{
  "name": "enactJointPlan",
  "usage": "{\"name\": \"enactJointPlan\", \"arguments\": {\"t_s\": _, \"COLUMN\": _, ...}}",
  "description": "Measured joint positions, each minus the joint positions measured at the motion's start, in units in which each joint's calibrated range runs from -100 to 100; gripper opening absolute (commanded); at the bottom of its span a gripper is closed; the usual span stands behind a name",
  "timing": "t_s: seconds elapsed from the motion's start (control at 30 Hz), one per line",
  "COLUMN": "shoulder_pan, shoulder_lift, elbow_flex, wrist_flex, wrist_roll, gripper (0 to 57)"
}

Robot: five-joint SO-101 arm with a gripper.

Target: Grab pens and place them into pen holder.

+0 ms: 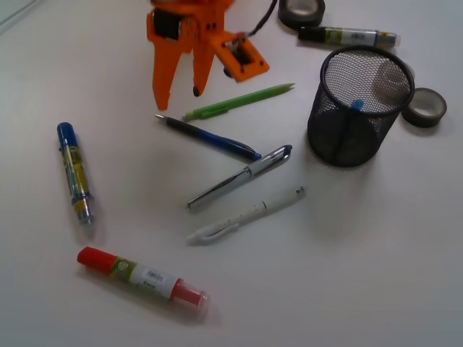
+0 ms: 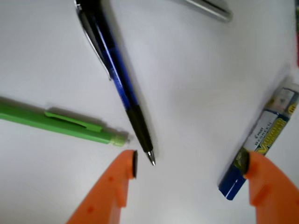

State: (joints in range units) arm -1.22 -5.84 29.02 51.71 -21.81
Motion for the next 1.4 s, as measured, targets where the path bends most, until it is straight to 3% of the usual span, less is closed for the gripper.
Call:
{"name": "enactJointPlan", "arguments": {"t_s": 0.33, "shoulder_pan": 0.00, "shoulder_lift": 18.29, "elbow_flex": -19.05, "wrist_flex": 10.54, "wrist_roll": 2.69, "gripper": 25.5}}
{"name": "enactJointPlan", "arguments": {"t_s": 0.6, "shoulder_pan": -0.59, "shoulder_lift": 26.57, "elbow_flex": -22.46, "wrist_flex": 15.12, "wrist_roll": 3.57, "gripper": 25.4}}
{"name": "enactJointPlan", "arguments": {"t_s": 0.8, "shoulder_pan": -1.48, "shoulder_lift": 29.01, "elbow_flex": -22.82, "wrist_flex": 14.86, "wrist_roll": 3.61, "gripper": 13.9}}
{"name": "enactJointPlan", "arguments": {"t_s": 0.97, "shoulder_pan": -1.33, "shoulder_lift": 29.18, "elbow_flex": -22.91, "wrist_flex": 14.17, "wrist_roll": 3.61, "gripper": 0.9}}
{"name": "enactJointPlan", "arguments": {"t_s": 1.4, "shoulder_pan": -1.18, "shoulder_lift": 22.82, "elbow_flex": -22.82, "wrist_flex": 17.45, "wrist_roll": 0.83, "gripper": 0.4}}
